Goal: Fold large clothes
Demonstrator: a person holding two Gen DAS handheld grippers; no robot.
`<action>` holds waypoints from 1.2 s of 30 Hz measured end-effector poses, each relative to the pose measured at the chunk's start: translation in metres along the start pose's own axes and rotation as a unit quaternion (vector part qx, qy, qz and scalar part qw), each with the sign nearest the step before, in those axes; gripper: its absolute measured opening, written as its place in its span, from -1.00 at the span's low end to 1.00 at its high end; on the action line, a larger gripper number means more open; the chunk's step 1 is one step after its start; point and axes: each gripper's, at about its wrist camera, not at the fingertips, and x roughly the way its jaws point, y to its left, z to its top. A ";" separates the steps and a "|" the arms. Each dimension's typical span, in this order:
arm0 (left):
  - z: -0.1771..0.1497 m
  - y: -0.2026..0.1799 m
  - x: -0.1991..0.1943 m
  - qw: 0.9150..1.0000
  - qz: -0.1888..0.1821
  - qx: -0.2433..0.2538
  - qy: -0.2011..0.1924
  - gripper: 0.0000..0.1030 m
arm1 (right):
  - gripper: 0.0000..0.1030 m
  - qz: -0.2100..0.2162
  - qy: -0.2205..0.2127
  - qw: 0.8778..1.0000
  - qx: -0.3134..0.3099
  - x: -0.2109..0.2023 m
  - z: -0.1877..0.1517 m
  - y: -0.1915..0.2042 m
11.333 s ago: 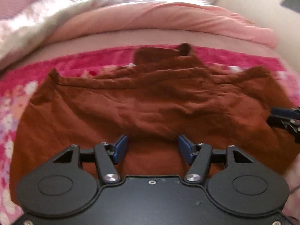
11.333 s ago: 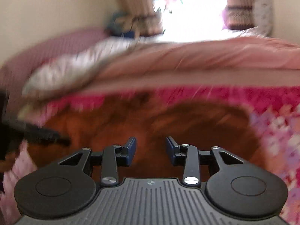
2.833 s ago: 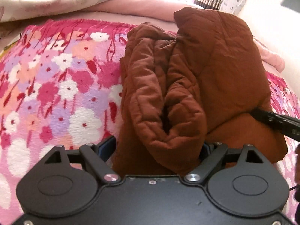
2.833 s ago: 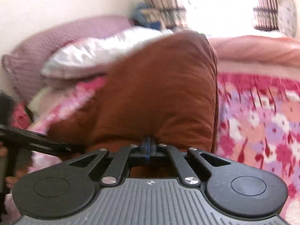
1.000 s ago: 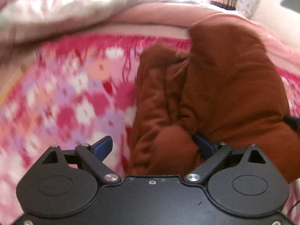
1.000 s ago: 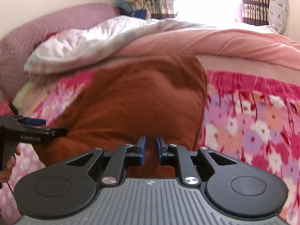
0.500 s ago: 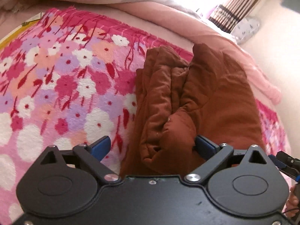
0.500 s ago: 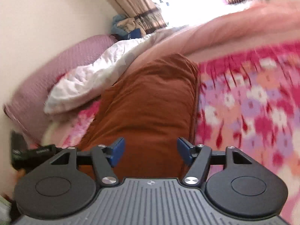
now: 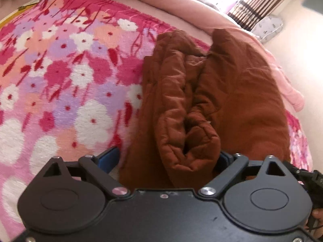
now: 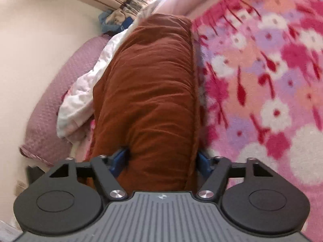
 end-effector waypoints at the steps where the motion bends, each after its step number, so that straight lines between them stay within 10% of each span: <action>1: -0.001 -0.005 -0.003 1.000 0.000 0.006 -0.002 0.62 | 0.24 0.002 -0.001 1.000 -0.005 -0.002 0.002 0.003; 6: -0.006 -0.033 -0.023 0.997 0.023 0.063 -0.040 -0.21 | 0.05 0.017 -0.008 1.000 -0.025 -0.008 0.004 0.006; 36: -0.064 -0.151 -0.057 0.979 -0.025 0.172 -0.103 -0.44 | -0.09 0.033 -0.110 0.986 -0.120 -0.136 0.003 0.021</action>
